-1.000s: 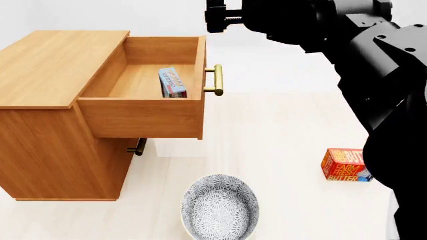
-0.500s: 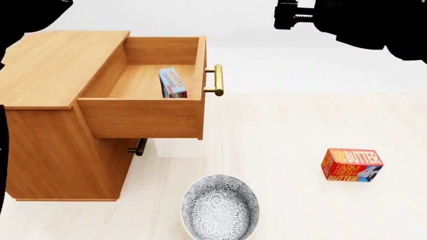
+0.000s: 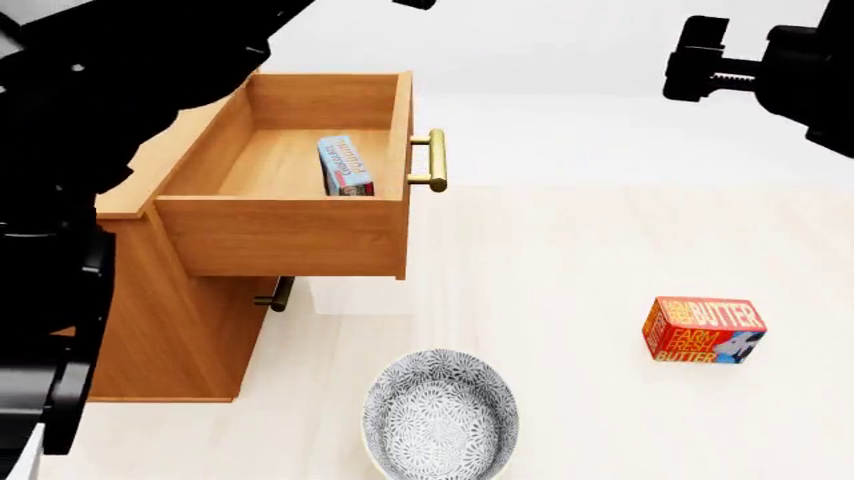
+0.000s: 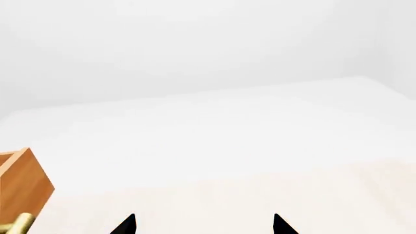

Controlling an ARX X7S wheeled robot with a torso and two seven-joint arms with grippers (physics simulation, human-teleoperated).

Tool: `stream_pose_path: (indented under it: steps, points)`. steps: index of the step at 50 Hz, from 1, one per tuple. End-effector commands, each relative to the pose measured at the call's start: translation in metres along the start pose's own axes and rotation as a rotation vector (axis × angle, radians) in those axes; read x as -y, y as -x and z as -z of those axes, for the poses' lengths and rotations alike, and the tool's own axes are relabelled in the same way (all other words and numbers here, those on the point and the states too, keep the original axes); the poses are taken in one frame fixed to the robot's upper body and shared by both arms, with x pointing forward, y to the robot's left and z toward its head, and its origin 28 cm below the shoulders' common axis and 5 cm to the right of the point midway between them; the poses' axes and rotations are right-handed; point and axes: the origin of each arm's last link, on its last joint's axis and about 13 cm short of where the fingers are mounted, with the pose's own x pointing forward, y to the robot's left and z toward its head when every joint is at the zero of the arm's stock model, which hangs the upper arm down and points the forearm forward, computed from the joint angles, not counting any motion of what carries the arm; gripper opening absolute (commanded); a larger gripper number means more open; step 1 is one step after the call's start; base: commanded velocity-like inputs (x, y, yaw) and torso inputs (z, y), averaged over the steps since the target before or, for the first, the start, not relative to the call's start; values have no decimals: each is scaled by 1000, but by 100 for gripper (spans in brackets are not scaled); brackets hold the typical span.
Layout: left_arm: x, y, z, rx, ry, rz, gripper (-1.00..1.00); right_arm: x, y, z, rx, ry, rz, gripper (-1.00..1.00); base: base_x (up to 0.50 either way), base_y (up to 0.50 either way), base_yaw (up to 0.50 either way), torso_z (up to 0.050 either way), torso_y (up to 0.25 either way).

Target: Put the chocolate pudding in the top drawer of the cabinet and close it.

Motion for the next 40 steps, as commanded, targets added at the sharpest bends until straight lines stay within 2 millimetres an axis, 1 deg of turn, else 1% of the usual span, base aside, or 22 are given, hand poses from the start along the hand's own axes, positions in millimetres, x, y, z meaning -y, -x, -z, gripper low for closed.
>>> stream_pose_path:
  steps: [1, 9, 13, 25, 40]
  points:
    - [27, -3, 8, -11, 22, 88, 100, 16, 20, 10, -3, -15, 59, 100, 0, 0, 0, 0, 0]
    - [51, -2, 13, -21, 36, 165, 100, 20, 24, 14, -6, -22, 72, 100, 0, 0, 0, 0, 0]
    - [61, -1, 19, -32, 42, 199, 100, 22, 24, 17, -9, -27, 83, 100, 0, 0, 0, 0, 0]
    - [84, 6, 47, -90, 27, 275, 100, 30, 29, 23, -16, -33, 128, 100, 0, 0, 0, 0, 0]
    - [95, 15, 77, -156, 6, 313, 100, 31, 26, 32, -34, -33, 159, 100, 0, 0, 0, 0, 0]
